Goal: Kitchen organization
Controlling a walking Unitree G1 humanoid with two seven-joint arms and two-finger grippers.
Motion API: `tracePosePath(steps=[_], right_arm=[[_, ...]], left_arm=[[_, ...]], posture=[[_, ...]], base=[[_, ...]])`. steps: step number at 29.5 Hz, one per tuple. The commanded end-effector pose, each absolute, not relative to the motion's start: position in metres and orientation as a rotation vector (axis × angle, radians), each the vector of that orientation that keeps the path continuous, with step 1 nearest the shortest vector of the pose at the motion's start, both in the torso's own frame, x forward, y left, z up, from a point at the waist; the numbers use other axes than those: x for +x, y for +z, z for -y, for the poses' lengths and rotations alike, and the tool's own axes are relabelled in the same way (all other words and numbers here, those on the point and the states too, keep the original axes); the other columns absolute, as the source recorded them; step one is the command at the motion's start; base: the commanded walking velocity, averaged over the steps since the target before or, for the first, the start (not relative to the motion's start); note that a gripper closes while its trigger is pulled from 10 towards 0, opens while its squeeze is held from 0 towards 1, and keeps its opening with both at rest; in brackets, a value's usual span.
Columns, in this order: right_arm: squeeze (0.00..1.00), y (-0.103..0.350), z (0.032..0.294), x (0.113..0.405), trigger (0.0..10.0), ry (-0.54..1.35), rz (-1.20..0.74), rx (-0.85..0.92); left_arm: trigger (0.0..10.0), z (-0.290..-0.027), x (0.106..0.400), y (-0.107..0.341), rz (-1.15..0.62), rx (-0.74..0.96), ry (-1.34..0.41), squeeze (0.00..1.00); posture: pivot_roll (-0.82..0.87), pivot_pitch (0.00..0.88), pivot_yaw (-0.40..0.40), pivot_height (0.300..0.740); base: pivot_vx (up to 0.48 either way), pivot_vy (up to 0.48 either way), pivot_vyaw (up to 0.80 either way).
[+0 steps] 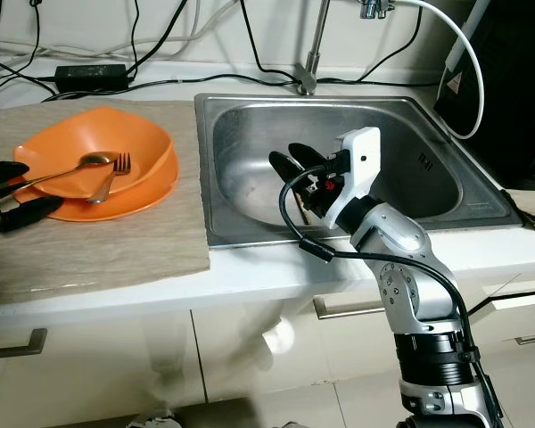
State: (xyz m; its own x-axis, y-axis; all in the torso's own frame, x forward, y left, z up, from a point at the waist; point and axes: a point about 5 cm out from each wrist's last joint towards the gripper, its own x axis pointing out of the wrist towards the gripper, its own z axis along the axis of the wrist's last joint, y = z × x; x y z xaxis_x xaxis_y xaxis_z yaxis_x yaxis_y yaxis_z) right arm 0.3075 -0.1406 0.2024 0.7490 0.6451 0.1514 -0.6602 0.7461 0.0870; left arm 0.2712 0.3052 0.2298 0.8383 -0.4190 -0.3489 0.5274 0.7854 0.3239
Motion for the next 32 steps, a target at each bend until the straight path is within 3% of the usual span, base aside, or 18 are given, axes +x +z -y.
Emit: tracePosePath(steps=[1,32], right_arm=[[0.0,0.208,0.145,0.308,10.0,0.706,0.14,0.116],[0.0,0.208,0.146,0.309,10.0,0.692,0.147,0.109]], left_arm=[[0.0,-0.304,0.274,0.226,-0.282,0.421,-0.524,0.0],[0.0,-0.301,0.281,0.241,-0.215,0.45,-0.564,0.0]], posture=[[0.05,0.036,-0.068,0.74],[0.05,0.032,-0.059,0.74]], base=[[0.0,0.0,0.0],[0.0,0.0,0.0]])
